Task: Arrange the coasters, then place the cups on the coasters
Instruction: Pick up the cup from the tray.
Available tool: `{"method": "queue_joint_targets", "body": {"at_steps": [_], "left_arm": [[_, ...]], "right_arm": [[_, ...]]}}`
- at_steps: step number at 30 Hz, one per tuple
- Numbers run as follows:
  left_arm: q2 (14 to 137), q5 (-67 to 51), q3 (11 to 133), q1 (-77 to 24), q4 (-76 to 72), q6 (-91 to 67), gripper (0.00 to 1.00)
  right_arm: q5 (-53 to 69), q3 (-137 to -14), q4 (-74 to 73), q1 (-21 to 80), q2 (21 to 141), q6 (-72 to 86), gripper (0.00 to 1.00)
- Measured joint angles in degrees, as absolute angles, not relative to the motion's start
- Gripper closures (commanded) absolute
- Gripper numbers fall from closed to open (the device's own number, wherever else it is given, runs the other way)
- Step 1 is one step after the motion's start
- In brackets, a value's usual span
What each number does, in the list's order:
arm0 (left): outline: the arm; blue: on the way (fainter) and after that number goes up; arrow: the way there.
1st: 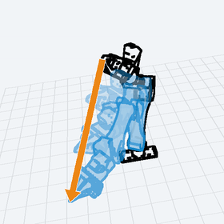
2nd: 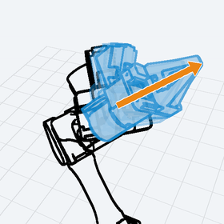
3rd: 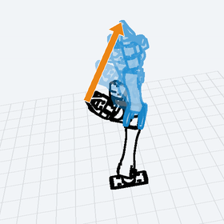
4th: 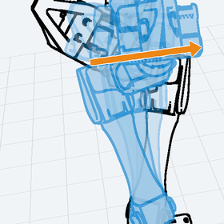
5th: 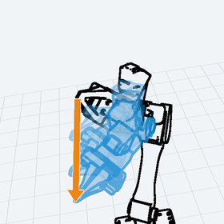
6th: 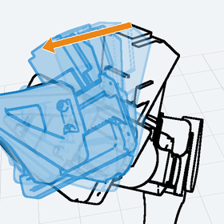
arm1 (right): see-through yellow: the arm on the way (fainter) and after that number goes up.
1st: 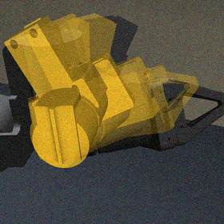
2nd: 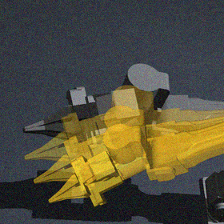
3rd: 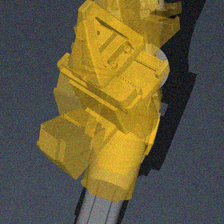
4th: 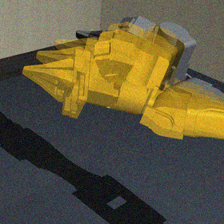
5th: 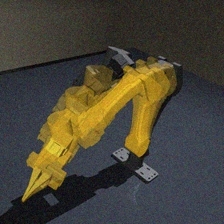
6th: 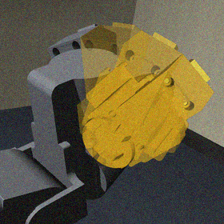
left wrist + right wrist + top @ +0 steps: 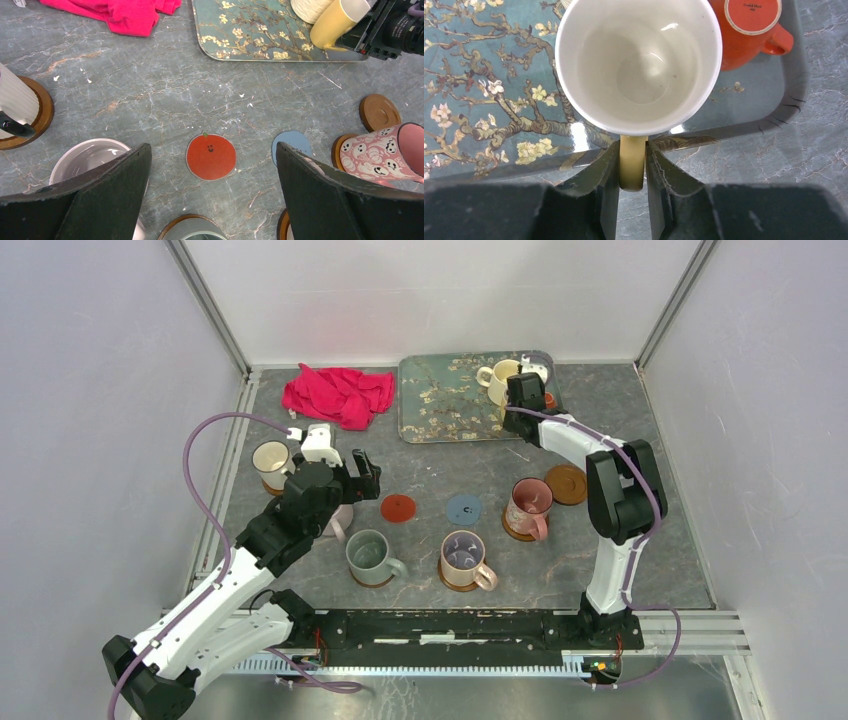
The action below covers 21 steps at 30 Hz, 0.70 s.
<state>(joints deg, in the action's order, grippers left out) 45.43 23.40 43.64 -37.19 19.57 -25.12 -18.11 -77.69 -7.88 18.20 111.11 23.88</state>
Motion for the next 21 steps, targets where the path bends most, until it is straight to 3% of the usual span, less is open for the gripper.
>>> {"method": "queue_joint_targets", "body": {"at_steps": [8, 16, 21], "left_arm": [[45.4, 23.4, 43.6, -37.2, 19.6, -25.1, 0.00], [45.3, 23.4, 43.6, -37.2, 19.6, -25.1, 0.00], [45.3, 23.4, 43.6, -37.2, 19.6, -25.1, 0.00]], "right_arm": [[-18.1, -78.4, -9.1, 18.2, 112.9, 22.4, 0.70], [-18.5, -80.3, -11.3, 18.2, 113.4, 20.7, 0.99], [-18.7, -80.5, -12.1, 18.2, 113.4, 19.0, 1.00]]}}
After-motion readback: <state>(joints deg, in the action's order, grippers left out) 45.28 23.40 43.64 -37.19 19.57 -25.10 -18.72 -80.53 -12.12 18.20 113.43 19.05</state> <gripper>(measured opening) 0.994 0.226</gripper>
